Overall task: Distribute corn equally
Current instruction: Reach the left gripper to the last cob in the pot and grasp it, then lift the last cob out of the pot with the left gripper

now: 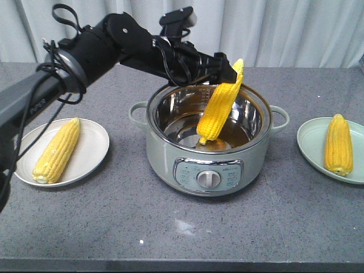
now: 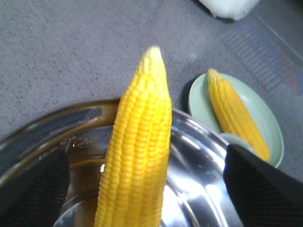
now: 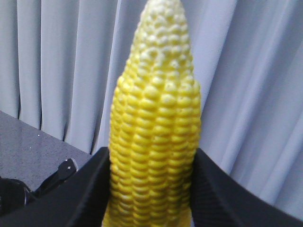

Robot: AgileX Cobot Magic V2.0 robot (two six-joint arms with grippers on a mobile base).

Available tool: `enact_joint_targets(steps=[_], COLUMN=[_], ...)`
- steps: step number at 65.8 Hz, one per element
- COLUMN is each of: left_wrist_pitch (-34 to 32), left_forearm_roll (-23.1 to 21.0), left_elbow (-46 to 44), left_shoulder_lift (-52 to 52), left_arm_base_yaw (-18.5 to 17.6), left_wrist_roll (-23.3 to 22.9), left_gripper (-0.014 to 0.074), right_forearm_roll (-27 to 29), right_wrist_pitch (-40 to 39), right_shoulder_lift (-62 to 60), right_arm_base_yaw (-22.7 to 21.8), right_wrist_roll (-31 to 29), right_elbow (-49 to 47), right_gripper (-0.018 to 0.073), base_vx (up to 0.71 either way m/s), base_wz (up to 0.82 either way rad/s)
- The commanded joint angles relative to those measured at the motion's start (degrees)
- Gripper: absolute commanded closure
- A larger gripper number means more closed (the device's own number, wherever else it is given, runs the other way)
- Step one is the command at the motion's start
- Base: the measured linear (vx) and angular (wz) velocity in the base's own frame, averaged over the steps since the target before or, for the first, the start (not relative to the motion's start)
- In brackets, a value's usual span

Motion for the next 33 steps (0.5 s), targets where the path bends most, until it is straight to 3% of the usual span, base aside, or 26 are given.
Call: enact_joint_targets(steps=[1,33], left_wrist_pitch=[-2.2,-4.3], left_forearm_roll=[-2.2,-1.9], left_elbow=[-1.8,-1.8], left_shoulder_lift=[-3.0,-2.4], left_arm_base_yaw=[-0.9,-0.9], left_wrist_roll=[1.7,3.1], left_gripper=[-0.0014,-0.0014], right_forearm_roll=[-0.1,-1.0], right_wrist_pitch=[-4.3,-4.2], right_shoulder_lift=[-1.1,-1.1], right_arm_base_yaw=[-0.3,-0.3], right_wrist_roll=[0.1,0.1], right_elbow=[-1.7,-1.7], right_gripper=[0.0566,0.0566], base_vx=[0.00,0.00], base_wz=[0.00,0.00])
